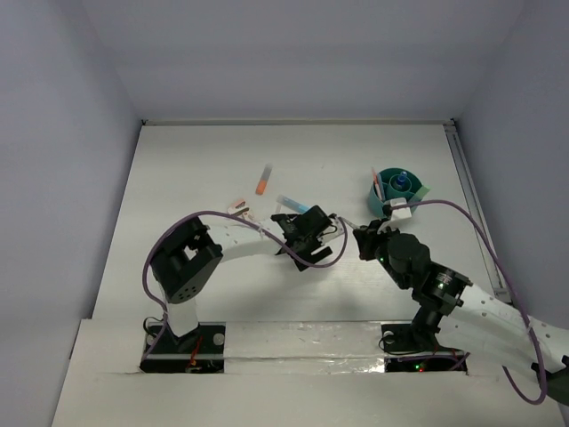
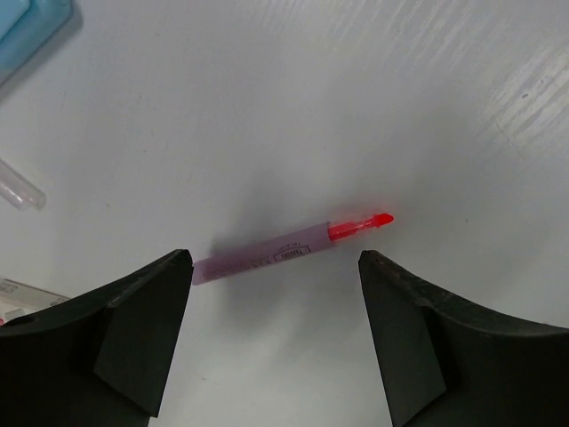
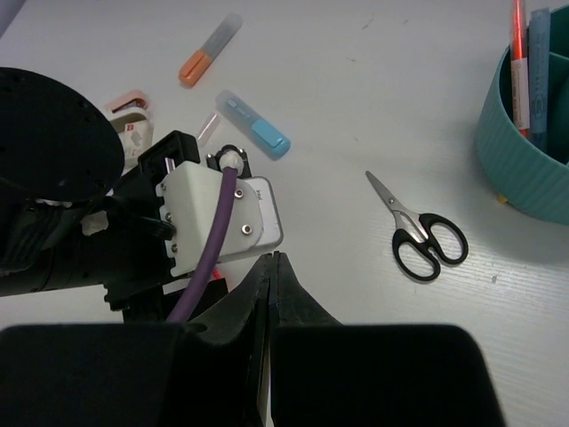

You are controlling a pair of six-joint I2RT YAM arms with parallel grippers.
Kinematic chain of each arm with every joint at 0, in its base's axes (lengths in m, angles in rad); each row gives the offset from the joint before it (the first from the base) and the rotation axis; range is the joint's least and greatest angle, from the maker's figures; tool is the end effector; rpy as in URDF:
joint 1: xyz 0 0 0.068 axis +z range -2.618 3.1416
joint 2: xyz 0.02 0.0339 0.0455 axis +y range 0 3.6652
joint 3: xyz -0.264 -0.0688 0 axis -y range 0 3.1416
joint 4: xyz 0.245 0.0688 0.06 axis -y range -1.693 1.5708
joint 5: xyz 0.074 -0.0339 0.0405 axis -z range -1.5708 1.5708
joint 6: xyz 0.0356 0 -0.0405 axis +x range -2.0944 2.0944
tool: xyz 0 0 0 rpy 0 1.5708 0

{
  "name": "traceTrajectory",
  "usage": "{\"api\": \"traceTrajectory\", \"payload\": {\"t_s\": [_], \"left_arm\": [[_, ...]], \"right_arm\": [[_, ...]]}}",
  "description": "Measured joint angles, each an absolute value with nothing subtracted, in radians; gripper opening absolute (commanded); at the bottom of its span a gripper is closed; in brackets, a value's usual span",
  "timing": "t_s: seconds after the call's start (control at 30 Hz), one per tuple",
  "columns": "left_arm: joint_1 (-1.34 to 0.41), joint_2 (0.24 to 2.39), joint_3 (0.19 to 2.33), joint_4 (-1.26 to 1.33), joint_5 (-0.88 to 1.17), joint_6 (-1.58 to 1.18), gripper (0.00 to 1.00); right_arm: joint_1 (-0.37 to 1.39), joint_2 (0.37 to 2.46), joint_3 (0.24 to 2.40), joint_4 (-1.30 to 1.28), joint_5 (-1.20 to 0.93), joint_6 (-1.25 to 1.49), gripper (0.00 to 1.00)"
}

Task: Sort the stationery into containers
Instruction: Pick up the pen from the center of the board.

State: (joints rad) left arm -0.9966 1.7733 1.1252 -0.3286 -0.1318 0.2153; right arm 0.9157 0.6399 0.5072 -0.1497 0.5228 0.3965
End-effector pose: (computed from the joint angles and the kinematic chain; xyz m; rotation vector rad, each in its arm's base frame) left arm 0.2026 -0.3046 0.1815 1.4046 2.1172 -0.1411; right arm 0.1114 0.1158 0.2690 -0.1126 1.8337 0.4435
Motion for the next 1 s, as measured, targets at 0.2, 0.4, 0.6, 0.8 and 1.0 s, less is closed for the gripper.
{"api": "traceTrajectory", "payload": {"t_s": [0.2,0.4,0.6,0.8,1.0], "left_arm": [[-0.98,1.828,1.16,-0.317,-0.093,0.229,0.67],[-0.973,1.835,1.166,-0.316,-0.061,0.222,0.53],[-0.973,1.836,1.164,-0.334,-0.048,0.2,0.32],[-0.966,1.835,1.16,-0.333,-0.039,0.179,0.21],[-0.964,1.835,1.158,-0.332,-0.052,0.154,0.5]], "right_arm": [[0.916,0.649,0.507,-0.15,0.519,0.396,0.0],[0.916,0.649,0.507,-0.15,0.519,0.396,0.0],[0.916,0.66,0.507,-0.15,0.519,0.395,0.0],[0.916,0.664,0.507,-0.15,0.515,0.393,0.0],[0.916,0.669,0.507,-0.149,0.498,0.388,0.0]]}}
